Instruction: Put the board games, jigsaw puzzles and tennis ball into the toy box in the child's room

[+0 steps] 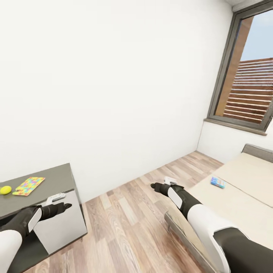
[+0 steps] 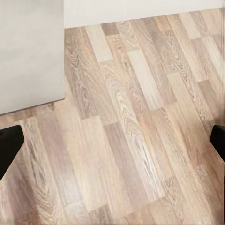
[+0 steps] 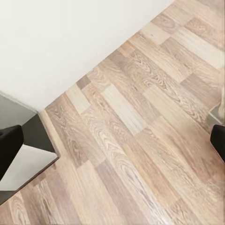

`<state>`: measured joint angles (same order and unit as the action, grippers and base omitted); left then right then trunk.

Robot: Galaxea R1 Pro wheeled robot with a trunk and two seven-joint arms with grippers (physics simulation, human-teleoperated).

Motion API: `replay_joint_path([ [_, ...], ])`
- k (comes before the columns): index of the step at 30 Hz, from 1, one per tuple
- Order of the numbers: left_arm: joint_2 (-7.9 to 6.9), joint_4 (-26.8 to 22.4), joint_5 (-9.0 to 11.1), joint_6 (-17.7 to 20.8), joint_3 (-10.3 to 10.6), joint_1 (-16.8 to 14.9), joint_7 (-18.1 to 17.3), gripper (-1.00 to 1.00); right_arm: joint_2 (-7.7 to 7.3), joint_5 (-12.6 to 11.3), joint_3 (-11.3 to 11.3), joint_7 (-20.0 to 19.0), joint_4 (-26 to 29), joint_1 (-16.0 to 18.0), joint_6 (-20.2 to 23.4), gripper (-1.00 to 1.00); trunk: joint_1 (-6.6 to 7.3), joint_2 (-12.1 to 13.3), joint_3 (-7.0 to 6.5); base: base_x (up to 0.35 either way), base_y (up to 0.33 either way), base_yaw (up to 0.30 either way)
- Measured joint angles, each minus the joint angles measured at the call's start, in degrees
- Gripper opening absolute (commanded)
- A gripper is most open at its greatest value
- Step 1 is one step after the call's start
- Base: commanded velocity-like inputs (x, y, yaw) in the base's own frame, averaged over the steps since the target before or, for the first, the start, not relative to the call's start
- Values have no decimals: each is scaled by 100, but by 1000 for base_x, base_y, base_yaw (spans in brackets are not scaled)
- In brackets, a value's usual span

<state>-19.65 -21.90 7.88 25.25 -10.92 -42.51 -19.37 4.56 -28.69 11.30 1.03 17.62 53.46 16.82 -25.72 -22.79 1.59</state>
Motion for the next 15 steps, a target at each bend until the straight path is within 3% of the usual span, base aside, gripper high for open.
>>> replay_joint_path([
  [5, 4, 0, 7, -13, -6, 0, -12, 100, 2, 0, 0, 0, 0, -21, -5, 100, -1, 1, 0, 179, -71, -276],
  [15, -6, 0, 7, -24, 13, 0, -20, 100, 9, -1, 1, 0, 1, -26, -6, 100, -2, 1, 0, 21, -8, -277],
])
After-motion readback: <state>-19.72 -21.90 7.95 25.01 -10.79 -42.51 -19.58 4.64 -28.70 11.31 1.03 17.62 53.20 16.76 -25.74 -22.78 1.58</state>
